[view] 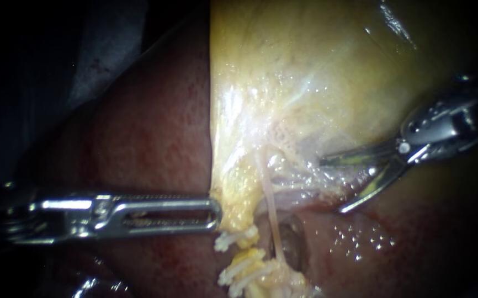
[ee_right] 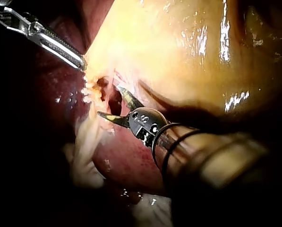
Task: Go back from the cut left tube
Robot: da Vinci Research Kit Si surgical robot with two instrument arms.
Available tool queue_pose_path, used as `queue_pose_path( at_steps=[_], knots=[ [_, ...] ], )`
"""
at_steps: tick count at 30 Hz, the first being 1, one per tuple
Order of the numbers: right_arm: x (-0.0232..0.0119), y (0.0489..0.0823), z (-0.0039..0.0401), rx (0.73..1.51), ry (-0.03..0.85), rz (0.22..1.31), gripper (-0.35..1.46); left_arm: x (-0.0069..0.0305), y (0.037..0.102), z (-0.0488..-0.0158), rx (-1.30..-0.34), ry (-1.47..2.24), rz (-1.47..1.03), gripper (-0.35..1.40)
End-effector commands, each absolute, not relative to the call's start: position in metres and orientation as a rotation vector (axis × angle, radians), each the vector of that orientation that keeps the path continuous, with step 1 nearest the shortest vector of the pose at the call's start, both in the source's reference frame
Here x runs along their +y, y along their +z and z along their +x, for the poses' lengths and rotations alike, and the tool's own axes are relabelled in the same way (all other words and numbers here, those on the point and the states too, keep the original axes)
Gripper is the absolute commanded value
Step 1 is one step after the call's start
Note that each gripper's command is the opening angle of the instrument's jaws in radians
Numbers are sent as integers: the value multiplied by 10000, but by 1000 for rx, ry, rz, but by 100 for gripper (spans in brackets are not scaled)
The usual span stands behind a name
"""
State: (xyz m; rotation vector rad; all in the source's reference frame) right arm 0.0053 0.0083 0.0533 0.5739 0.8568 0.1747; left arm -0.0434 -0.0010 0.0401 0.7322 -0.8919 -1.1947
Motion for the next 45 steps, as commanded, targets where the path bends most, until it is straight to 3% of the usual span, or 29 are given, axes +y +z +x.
queue_pose_path(
  at_steps=[1,26,45],
  knots=[
    [85,531,52,860,170,565,89,-10,401,-434,-892,-1195,732,-35],
    [91,526,37,862,177,551,91,8,414,-452,-890,-1209,730,-35],
    [90,525,33,863,175,551,91,42,431,-461,-977,-1207,681,-35]
  ],
)
